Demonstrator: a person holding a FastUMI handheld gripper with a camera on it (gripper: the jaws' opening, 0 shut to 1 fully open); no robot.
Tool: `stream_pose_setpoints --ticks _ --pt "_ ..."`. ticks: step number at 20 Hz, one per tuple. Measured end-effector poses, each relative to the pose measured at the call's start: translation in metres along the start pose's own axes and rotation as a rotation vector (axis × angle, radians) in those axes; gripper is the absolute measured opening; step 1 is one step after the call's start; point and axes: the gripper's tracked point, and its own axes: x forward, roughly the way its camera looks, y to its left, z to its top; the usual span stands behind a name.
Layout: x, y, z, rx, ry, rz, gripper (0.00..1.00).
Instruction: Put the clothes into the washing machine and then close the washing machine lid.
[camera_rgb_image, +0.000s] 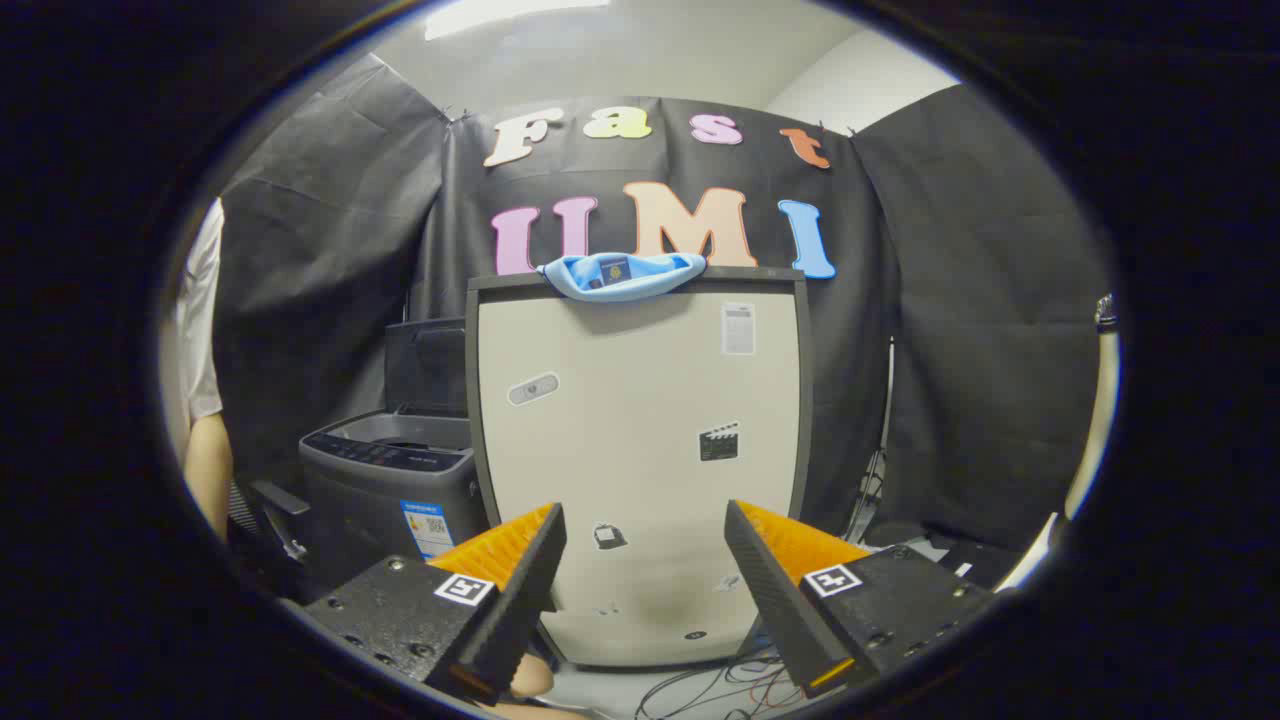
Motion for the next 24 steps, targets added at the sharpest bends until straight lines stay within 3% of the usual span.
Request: stream_pose_setpoints --ticks 24 --pt "-0.0001 0.0001 -0.0021 -0.001 -0.014 0.0 0.97"
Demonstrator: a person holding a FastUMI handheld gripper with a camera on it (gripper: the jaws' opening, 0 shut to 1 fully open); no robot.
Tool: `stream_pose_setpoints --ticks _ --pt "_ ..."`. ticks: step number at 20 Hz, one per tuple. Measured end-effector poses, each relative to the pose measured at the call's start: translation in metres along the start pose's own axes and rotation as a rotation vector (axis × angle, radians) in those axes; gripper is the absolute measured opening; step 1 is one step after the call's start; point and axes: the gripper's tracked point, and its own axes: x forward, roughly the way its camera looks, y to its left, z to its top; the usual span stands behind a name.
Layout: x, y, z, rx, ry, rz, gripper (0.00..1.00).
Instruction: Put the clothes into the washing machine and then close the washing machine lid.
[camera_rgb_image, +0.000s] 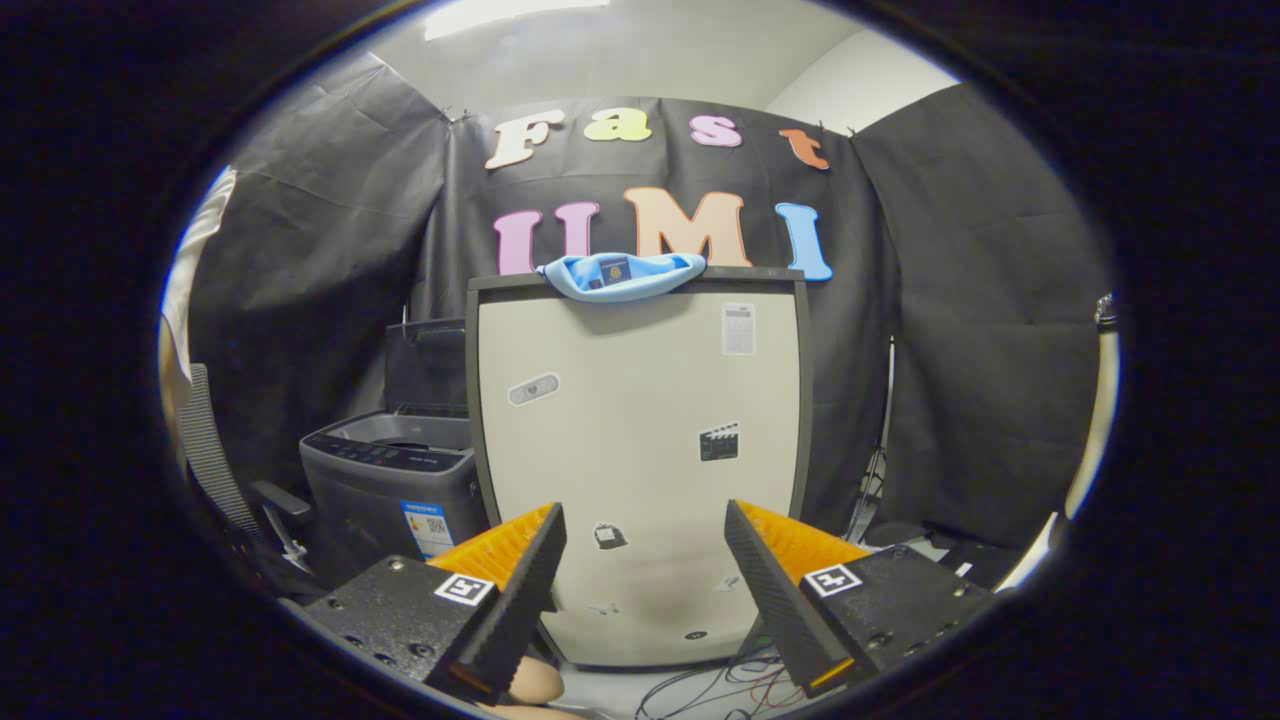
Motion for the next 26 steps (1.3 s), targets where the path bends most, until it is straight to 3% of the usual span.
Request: stream_pose_setpoints --ticks 20,26 --pt "0.0 0.006 -0.001 0.002 0.001 0.028 0.97" --pt "0.011 -0.007 0.012 -0.008 -0.019 -0.06 0.97"
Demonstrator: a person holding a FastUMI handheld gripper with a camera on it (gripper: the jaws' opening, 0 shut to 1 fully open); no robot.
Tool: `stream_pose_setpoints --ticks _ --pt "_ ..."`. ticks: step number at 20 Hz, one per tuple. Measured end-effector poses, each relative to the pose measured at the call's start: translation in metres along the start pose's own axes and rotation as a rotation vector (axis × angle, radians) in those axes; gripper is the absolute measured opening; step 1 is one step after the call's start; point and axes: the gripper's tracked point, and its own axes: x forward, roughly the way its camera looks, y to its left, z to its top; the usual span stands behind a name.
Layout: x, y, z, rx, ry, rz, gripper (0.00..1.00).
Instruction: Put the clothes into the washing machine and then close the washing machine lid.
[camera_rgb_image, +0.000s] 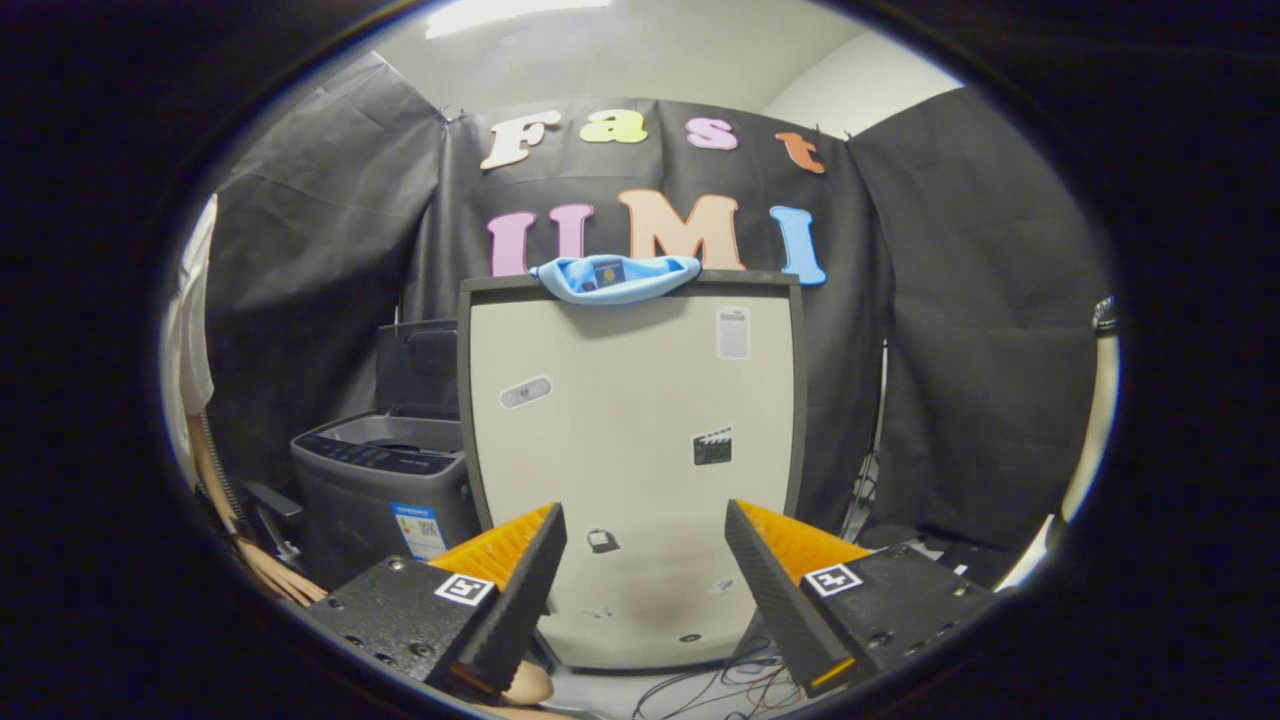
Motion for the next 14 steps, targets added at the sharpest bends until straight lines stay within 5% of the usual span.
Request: stream_pose_setpoints --ticks 8,14 --pt "0.074 0.033 0.166 -0.062 -0.098 -0.039 0.96" --pt "0.16 0.086 0.225 -0.055 -0.054 -0.003 0.97"
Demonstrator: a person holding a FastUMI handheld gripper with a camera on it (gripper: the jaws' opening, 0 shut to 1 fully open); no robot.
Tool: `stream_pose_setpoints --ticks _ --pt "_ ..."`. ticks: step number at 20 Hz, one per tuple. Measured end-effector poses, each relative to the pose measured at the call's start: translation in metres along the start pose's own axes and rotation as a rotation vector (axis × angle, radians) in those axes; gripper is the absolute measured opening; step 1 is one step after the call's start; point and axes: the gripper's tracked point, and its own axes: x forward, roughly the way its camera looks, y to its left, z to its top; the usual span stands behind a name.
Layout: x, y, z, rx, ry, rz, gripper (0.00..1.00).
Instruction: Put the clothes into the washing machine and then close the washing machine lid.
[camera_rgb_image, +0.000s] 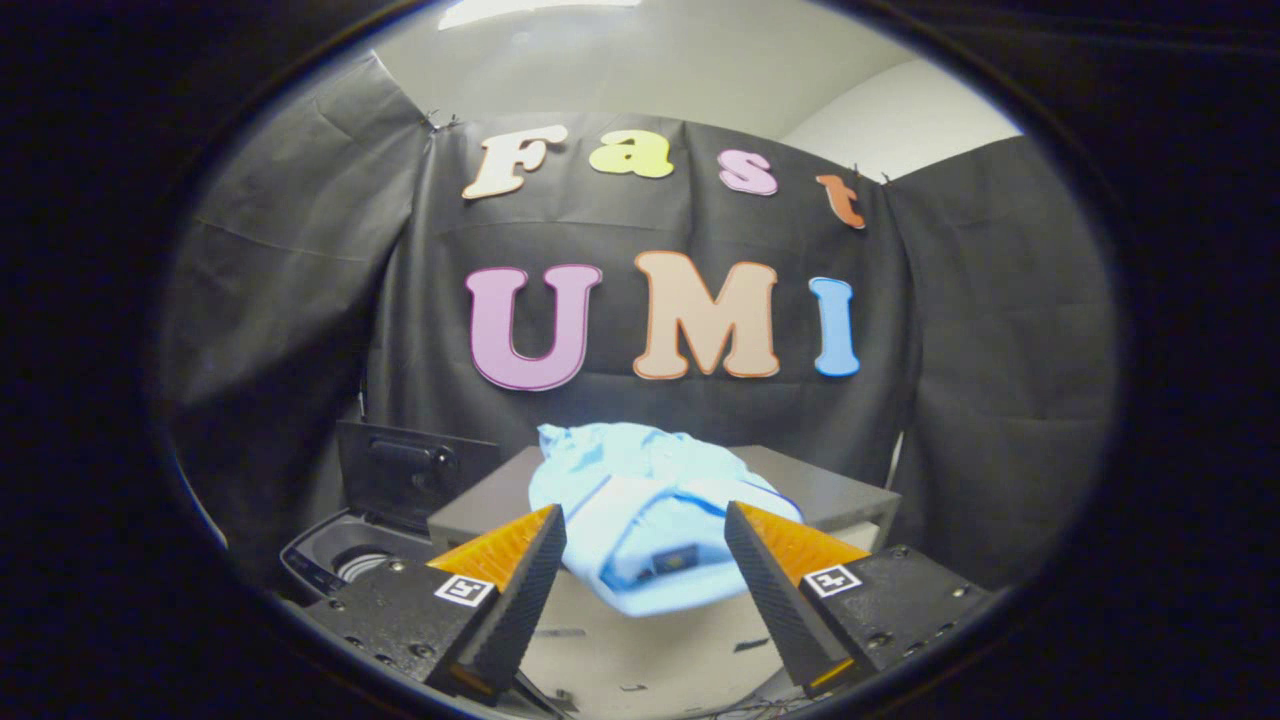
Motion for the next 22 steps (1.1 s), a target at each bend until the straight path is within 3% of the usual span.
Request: stream_pose_setpoints --ticks 4,7,11,15,21,22 --pt "0.055 0.028 0.002 -0.046 0.045 0.017 0.97" --pt "0.09 0.018 -0.015 -0.109 0.133 -0.067 0.97" --pt "0.115 -0.001 -0.054 -0.1 0.292 -0.139 0.97" --pt "0.116 0.005 -0.054 -0.016 0.306 -0.114 0.96" --pt "0.113 0.019 -0.052 0.001 0.308 -0.127 0.17" --pt "0.114 0.033 -0.05 0.017 0.294 -0.098 0.12"
